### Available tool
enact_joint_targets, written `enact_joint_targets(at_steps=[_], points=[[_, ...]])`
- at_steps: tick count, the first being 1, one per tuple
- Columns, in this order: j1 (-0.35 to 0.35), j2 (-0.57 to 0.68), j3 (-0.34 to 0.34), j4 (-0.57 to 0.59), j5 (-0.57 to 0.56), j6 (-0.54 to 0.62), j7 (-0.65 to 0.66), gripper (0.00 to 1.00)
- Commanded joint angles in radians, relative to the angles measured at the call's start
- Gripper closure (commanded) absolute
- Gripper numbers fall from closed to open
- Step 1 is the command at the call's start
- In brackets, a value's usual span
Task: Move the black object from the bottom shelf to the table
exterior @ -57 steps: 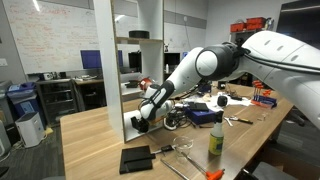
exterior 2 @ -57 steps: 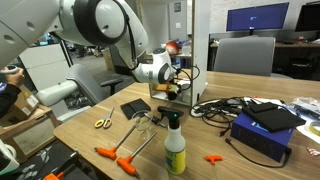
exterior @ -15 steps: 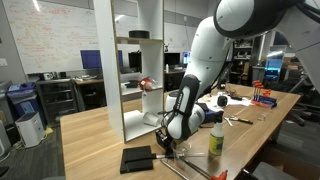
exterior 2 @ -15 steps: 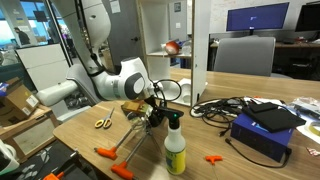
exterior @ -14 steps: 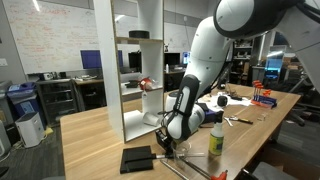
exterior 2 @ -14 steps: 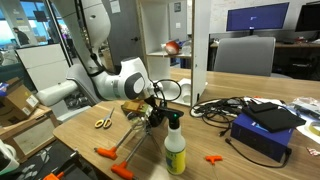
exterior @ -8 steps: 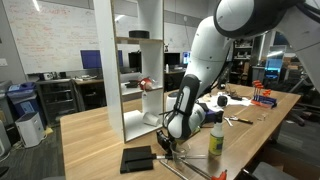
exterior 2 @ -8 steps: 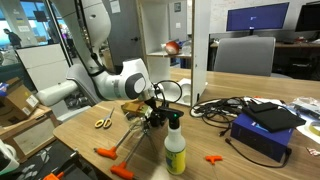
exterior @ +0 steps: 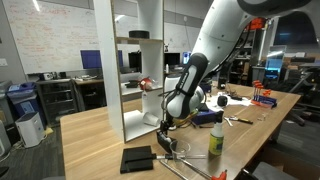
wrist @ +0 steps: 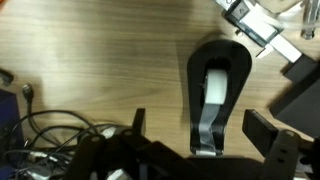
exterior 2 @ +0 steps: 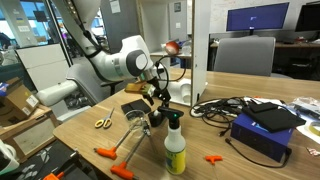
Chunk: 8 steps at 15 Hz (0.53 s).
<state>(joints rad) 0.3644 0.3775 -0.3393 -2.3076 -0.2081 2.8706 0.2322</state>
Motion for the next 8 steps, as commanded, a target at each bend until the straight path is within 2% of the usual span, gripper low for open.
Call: enact_joint_targets(at_steps=[1,4,5,6,8], points=[[0.017,-0.211,-0.027,-0.012,-0.149,-0.169,0.098,0.0],[-0.059,-0.388,0.085,-0.014,-0.228,-0.398,0.147,0.0],[0.02,-0.442,0.027,-0.023,-0.211,-0.474,0.137,0.0],[-0.101,-0.504,0.17,-0.028,-0.186,-0.553,0.113,0.0],[-0.135,-0.612,0.249,-0.042,-0.151,-0.675,0.102,0.0]])
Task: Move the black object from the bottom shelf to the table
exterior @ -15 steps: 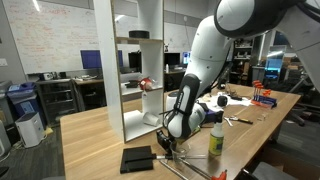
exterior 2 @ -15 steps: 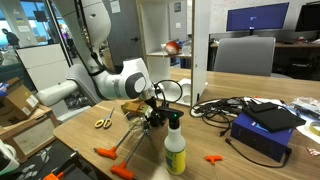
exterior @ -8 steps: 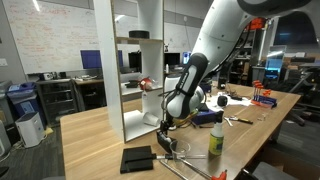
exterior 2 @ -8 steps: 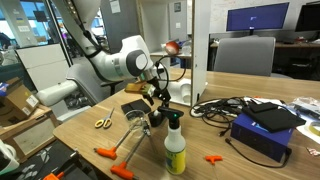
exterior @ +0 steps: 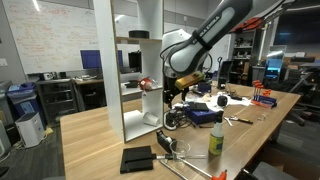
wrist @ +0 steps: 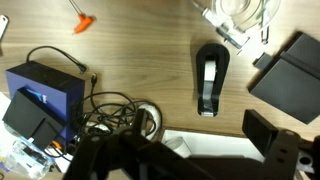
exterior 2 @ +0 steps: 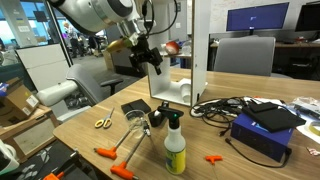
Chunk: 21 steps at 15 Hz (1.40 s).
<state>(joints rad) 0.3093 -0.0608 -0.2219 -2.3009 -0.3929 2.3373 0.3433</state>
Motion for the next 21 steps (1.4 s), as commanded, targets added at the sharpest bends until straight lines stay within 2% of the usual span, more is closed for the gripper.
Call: enact_joint_targets(at_steps=[1,3,5,10,12,14,21], points=[[-0.097,-0.226,0.174,-0.055,0.06,-0.198,-0.018,0.0],[-0.114,-0.336,0.243,-0.077,0.12,-0.281,-0.034,0.0],[-0.116,-0.457,0.299,-0.125,0.178,-0.304,-0.028,0.0],[-0.103,-0.728,0.378,-0.224,0.318,-0.362,-0.027,0.0],[-0.111,-0.792,0.388,-0.23,0.349,-0.4,-0.036,0.0],[-0.112,-0.823,0.364,-0.218,0.402,-0.454,-0.056,0.0],[-0.156,-0.845,0.311,-0.19,0.493,-0.599,-0.122,0.0]])
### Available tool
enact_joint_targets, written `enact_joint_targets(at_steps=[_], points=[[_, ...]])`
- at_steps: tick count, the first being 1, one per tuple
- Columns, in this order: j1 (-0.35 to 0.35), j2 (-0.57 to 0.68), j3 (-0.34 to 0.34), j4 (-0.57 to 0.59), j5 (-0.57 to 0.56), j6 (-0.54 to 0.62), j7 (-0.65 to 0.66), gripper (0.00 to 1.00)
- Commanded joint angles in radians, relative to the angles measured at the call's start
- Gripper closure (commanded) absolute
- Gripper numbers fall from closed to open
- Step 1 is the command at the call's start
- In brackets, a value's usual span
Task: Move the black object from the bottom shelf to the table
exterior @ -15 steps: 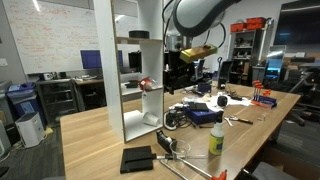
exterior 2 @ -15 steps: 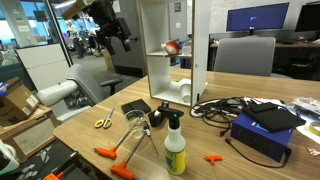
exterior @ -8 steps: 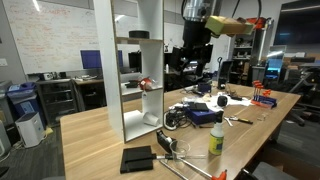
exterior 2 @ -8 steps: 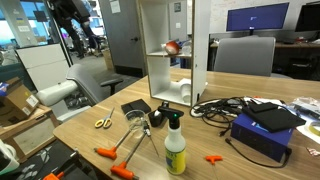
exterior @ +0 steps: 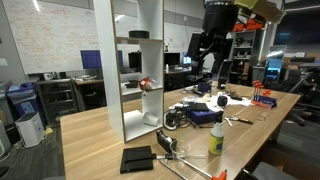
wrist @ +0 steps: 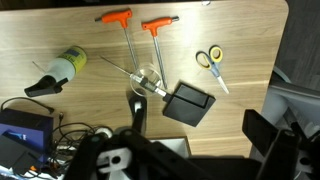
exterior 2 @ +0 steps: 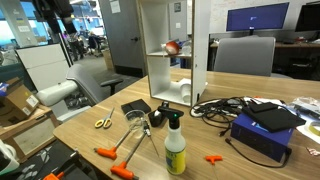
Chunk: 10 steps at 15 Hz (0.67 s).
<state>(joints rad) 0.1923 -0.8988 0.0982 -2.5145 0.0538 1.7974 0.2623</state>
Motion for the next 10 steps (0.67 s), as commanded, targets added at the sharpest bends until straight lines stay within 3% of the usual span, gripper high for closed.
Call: enact_joint_targets(at_steps=[1,4,5,10], points=[[-0.047,-0.006,-0.011,0.023,0.052,-0.07,-0.045,0.0],[-0.088,0.01,0.007,0.035,0.034,-0.129,-0.02,0.0],[-0.085,0.0,0.011,0.005,0.033,-0.082,-0.04,0.0],[-0.101,0.001,0.014,0.005,0.031,-0.102,-0.038,0.0]])
